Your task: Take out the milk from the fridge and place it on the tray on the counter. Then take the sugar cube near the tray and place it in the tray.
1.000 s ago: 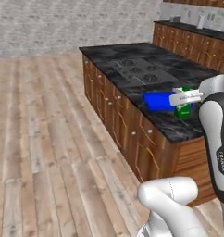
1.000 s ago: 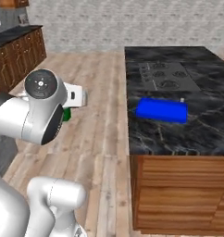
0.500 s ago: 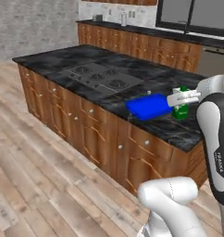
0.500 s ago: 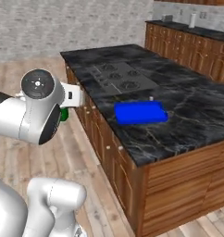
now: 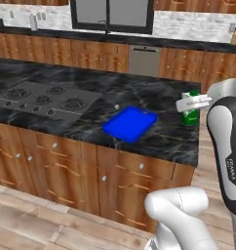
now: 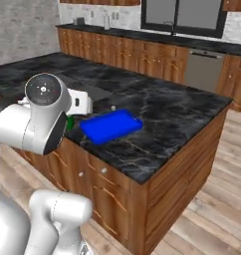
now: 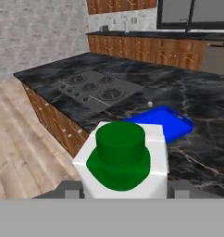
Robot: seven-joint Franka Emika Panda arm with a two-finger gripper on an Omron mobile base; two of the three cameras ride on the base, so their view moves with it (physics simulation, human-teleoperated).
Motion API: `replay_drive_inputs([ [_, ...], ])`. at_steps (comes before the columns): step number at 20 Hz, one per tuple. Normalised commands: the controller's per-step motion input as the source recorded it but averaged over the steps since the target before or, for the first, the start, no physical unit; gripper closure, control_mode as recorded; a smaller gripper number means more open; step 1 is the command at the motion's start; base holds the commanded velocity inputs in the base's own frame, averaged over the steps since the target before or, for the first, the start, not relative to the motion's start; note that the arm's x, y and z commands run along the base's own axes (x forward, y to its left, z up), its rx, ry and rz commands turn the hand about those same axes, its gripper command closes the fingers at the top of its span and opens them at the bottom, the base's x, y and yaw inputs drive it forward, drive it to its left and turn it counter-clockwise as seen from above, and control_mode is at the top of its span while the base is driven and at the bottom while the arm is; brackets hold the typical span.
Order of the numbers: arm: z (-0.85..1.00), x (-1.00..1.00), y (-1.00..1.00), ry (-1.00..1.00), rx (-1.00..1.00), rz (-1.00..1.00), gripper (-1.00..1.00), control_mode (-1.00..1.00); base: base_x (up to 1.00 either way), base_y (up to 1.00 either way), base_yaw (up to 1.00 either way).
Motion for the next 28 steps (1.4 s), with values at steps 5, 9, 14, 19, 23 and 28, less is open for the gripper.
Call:
replay_drive_inputs([
  [5, 0.00, 0.00, 0.00, 0.00, 0.00, 0.00, 1.00, 1.00, -0.45, 1.00, -0.47],
  [9, 0.00, 0.00, 0.00, 0.00, 0.00, 0.00, 1.00, 1.00, -0.30, 1.00, -0.52],
  [14, 0.00, 0.00, 0.00, 0.00, 0.00, 0.00, 1.00, 1.00, 0.42, 1.00, -0.36],
  [19, 0.00, 0.00, 0.00, 0.00, 0.00, 0.00, 1.00, 1.00, 0.68, 0.53, -0.19],
  [23, 0.00, 0.00, 0.00, 0.00, 0.00, 0.00, 1.00, 1.00, 0.91, 0.03, -0.07],
  [28, 0.00, 0.00, 0.00, 0.00, 0.00, 0.00, 1.00, 1.00, 0.78, 0.59, -0.17],
])
